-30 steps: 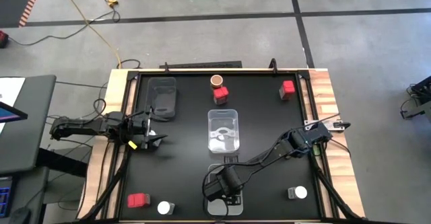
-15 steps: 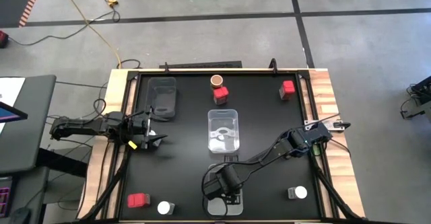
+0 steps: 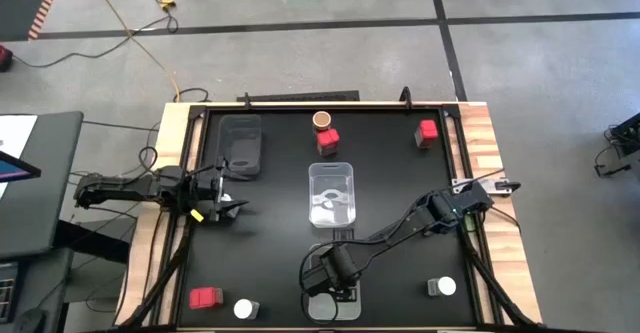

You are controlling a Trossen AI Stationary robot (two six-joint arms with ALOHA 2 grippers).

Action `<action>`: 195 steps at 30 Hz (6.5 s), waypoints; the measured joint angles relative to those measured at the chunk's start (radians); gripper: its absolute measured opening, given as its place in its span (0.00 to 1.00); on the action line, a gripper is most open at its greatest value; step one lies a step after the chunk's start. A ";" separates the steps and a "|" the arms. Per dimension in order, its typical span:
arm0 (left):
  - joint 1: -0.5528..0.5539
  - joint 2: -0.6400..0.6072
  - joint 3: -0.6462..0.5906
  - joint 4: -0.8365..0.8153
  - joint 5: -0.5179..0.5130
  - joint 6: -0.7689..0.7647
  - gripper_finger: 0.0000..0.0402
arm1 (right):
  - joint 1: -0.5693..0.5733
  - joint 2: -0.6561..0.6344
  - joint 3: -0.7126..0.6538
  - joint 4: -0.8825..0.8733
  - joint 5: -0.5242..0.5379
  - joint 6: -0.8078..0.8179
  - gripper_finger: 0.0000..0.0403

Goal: Sort spices by type
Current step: Put the white seasoning bottle into the white bin

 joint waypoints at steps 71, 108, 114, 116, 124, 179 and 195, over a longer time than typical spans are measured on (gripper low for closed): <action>0.000 0.000 0.000 0.000 0.000 0.000 0.70 | -0.002 0.001 -0.001 -0.026 -0.003 0.001 0.65; 0.000 0.000 0.000 0.000 0.000 0.000 0.70 | -0.002 0.000 0.000 -0.023 -0.004 0.009 0.65; 0.000 0.000 0.000 0.000 0.000 0.000 0.70 | -0.002 -0.004 0.016 -0.024 -0.004 0.016 0.65; 0.000 0.000 0.000 0.000 0.000 0.000 0.70 | -0.002 -0.006 0.040 -0.027 -0.004 0.016 0.65; 0.000 0.000 0.000 0.000 0.000 0.000 0.70 | -0.003 -0.028 0.075 -0.070 -0.009 0.020 0.65; 0.000 0.000 0.000 0.000 0.000 0.000 0.70 | 0.015 -0.100 0.057 -0.079 0.022 0.113 0.65; 0.000 0.000 0.000 0.000 0.000 0.000 0.70 | -0.009 -0.100 0.057 -0.084 0.019 0.115 0.81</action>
